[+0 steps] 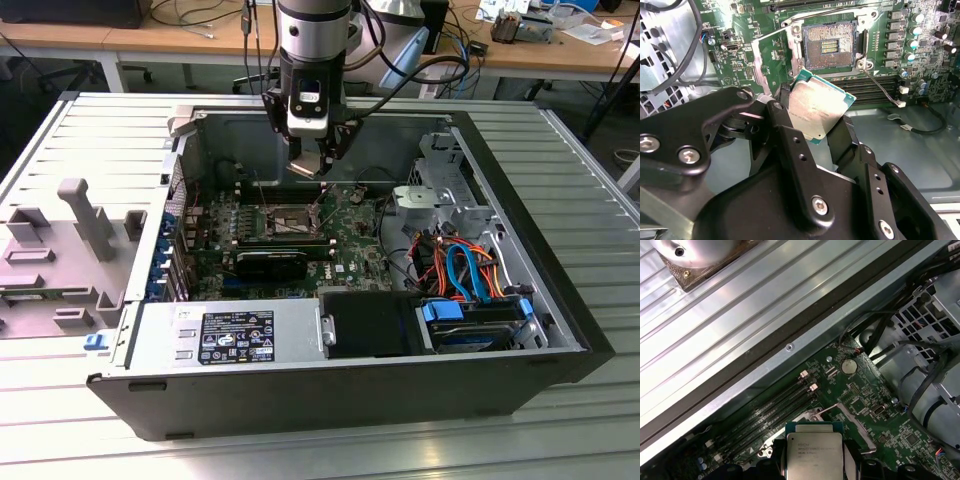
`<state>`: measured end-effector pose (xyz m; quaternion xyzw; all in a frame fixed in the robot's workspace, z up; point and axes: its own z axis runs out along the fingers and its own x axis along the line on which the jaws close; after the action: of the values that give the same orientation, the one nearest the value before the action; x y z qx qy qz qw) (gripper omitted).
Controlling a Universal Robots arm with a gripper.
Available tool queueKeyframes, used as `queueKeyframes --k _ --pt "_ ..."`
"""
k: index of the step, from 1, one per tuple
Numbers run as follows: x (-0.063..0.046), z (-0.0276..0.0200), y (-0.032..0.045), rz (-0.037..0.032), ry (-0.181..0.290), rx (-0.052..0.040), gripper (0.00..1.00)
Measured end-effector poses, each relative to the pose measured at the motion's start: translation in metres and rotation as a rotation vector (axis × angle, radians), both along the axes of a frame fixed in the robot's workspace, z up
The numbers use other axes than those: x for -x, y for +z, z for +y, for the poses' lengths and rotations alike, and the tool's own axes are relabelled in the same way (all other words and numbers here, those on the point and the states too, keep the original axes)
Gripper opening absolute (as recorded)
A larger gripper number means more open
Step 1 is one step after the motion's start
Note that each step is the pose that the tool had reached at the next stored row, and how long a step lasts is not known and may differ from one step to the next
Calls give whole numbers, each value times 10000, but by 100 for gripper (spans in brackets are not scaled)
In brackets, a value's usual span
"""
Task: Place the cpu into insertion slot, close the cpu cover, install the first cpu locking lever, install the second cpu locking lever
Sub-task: 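Place the cpu into insertion slot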
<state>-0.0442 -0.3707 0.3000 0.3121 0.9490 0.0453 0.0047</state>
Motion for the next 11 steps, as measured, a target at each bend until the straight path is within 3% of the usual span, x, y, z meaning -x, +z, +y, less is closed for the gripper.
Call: queueKeyframes --k 11 --pt "0 0 -3 0 -89 1 54"
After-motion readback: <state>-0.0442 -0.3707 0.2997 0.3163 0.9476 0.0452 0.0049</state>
